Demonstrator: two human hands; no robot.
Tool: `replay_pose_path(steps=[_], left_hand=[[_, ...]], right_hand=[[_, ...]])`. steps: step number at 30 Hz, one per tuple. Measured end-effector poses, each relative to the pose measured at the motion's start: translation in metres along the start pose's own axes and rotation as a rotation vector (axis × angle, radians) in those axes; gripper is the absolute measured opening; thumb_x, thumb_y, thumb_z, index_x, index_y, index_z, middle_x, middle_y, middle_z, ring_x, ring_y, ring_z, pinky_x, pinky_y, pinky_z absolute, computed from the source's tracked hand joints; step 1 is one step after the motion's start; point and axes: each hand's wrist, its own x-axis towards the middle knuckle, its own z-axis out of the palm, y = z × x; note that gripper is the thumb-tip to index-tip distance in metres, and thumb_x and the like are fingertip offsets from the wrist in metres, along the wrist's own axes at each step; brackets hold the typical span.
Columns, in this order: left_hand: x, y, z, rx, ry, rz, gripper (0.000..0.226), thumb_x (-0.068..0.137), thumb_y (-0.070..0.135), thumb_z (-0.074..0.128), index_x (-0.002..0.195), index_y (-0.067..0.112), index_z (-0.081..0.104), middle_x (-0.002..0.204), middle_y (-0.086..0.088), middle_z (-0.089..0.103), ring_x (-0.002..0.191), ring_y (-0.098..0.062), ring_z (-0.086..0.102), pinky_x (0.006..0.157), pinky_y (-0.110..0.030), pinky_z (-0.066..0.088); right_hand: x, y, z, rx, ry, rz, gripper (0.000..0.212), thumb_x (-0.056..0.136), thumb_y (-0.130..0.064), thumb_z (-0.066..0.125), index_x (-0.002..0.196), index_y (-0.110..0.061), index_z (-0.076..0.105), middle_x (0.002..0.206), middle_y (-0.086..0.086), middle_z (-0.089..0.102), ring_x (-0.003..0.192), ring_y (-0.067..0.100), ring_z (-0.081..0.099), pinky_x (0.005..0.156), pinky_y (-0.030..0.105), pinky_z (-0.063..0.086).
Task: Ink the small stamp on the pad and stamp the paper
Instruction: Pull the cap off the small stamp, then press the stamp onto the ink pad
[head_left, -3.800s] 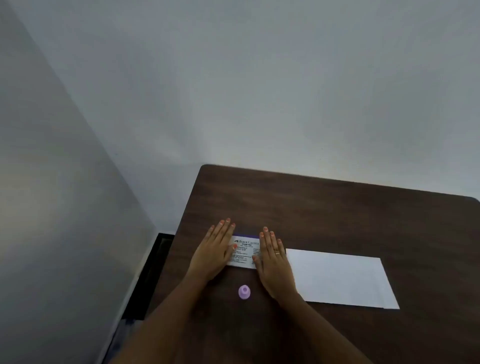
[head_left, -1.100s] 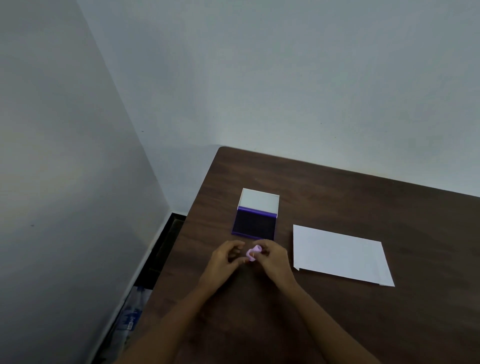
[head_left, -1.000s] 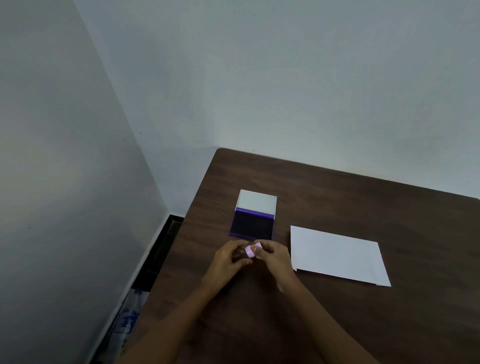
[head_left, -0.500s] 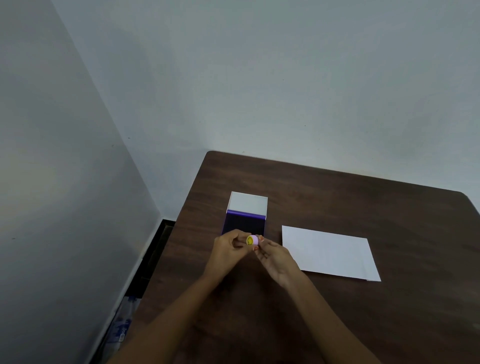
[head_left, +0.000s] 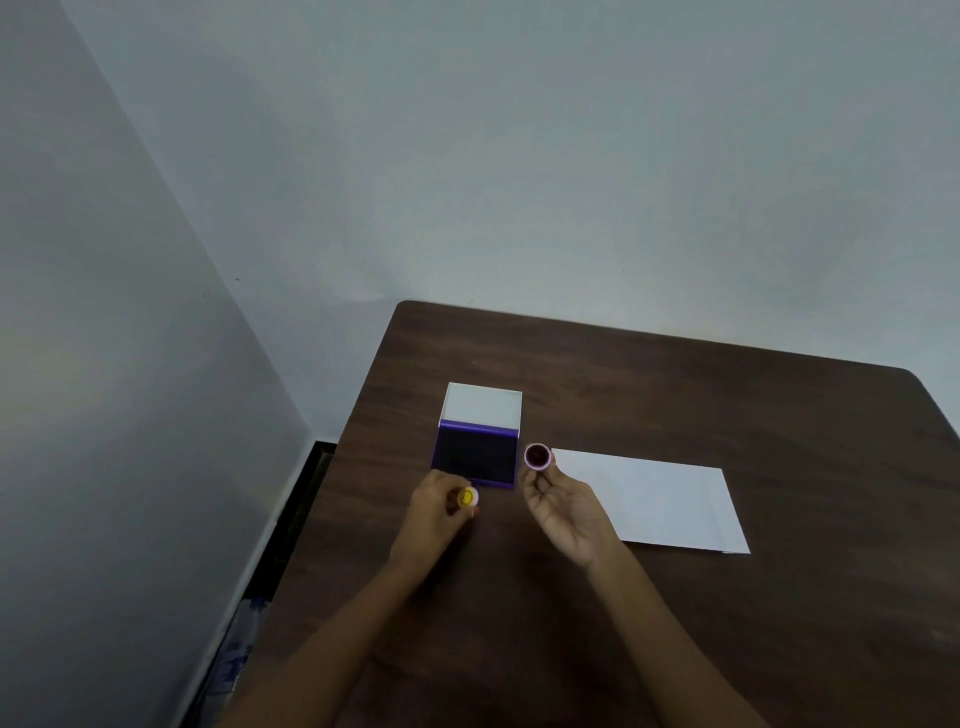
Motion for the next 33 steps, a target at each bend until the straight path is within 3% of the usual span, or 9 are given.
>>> replay_pose_path(steps=[3,6,10,14,17,20,25,29,33], left_hand=[[-0.002,-0.004,0.007,0.126,-0.107,0.031,0.026,0.080,0.014,0.066,0.104,0.016,0.059,0.115,-0.004,0.054,0.098,-0.012,0.053,0.086,-0.025,0.046],[-0.003,-0.006,0.012,0.245,-0.187,0.056,0.030,0.082,0.014,0.063,0.111,0.016,0.056,0.121,-0.004,0.050,0.106,-0.015,0.050,0.089,-0.026,0.043],[0.000,-0.008,0.012,0.260,-0.237,0.044,0.038,0.081,0.015,0.064,0.117,0.016,0.052,0.124,-0.005,0.047,0.111,-0.016,0.047,0.095,-0.031,0.043],[0.000,-0.013,0.008,0.171,-0.198,0.026,0.039,0.077,0.027,0.068,0.113,0.020,0.053,0.115,-0.001,0.053,0.102,-0.012,0.051,0.085,-0.027,0.046],[0.003,-0.017,0.000,0.071,0.008,0.006,0.013,0.082,0.034,0.062,0.087,0.029,0.051,0.090,0.003,0.056,0.079,-0.005,0.053,0.067,-0.020,0.044],[0.012,-0.029,-0.009,0.074,0.169,0.042,0.013,0.084,0.029,0.060,0.093,0.027,0.050,0.094,0.003,0.055,0.084,-0.007,0.053,0.074,-0.025,0.047],[0.027,-0.052,-0.010,0.157,0.082,0.045,0.055,0.084,0.030,0.061,0.131,0.014,0.038,0.138,-0.010,0.044,0.126,-0.019,0.039,0.105,-0.038,0.033],[0.028,-0.061,-0.004,0.255,0.102,0.117,0.061,0.086,0.033,0.057,0.137,0.015,0.029,0.144,-0.010,0.038,0.133,-0.020,0.032,0.109,-0.037,0.024],[0.030,-0.063,-0.002,0.280,0.108,0.141,0.061,0.086,0.034,0.056,0.138,0.015,0.028,0.144,-0.009,0.038,0.133,-0.019,0.032,0.109,-0.032,0.019]], right_hand=[[-0.005,-0.002,0.004,0.032,-0.050,0.017,0.036,0.068,0.003,0.058,0.104,0.003,0.053,0.101,0.022,0.061,0.075,0.027,0.069,0.058,0.028,0.060],[-0.005,-0.003,0.004,0.043,-0.083,0.009,0.043,0.063,0.006,0.065,0.105,0.004,0.054,0.094,0.024,0.066,0.072,0.029,0.070,0.058,0.029,0.060],[-0.002,-0.005,0.002,-0.006,-0.097,-0.022,0.031,0.069,0.004,0.058,0.100,0.003,0.057,0.085,0.022,0.072,0.074,0.026,0.070,0.058,0.028,0.059],[0.004,-0.009,0.001,-0.139,-0.083,-0.082,0.020,0.070,0.001,0.060,0.087,-0.002,0.071,0.086,0.014,0.075,0.081,0.022,0.072,0.060,0.027,0.059],[0.014,-0.011,0.003,-0.522,0.048,-0.242,0.013,0.080,-0.009,0.061,0.085,-0.014,0.072,0.091,0.004,0.073,0.087,0.016,0.069,0.068,0.023,0.057],[0.025,-0.008,0.003,-1.141,0.310,-0.485,0.012,0.080,-0.023,0.067,0.091,-0.022,0.066,0.091,-0.008,0.065,0.087,0.007,0.058,0.065,0.013,0.043],[0.053,0.009,0.006,-1.568,0.242,-0.764,0.018,0.082,-0.008,0.063,0.100,-0.006,0.066,0.102,0.012,0.068,0.086,0.012,0.056,0.070,0.009,0.039],[0.071,0.023,0.011,-1.758,0.146,-0.844,0.015,0.086,-0.009,0.058,0.098,-0.003,0.065,0.104,0.016,0.068,0.093,0.019,0.060,0.080,0.021,0.044],[0.082,0.030,0.007,-1.891,0.094,-0.859,0.018,0.087,-0.010,0.056,0.103,-0.005,0.062,0.107,0.016,0.067,0.099,0.022,0.060,0.083,0.022,0.042]])
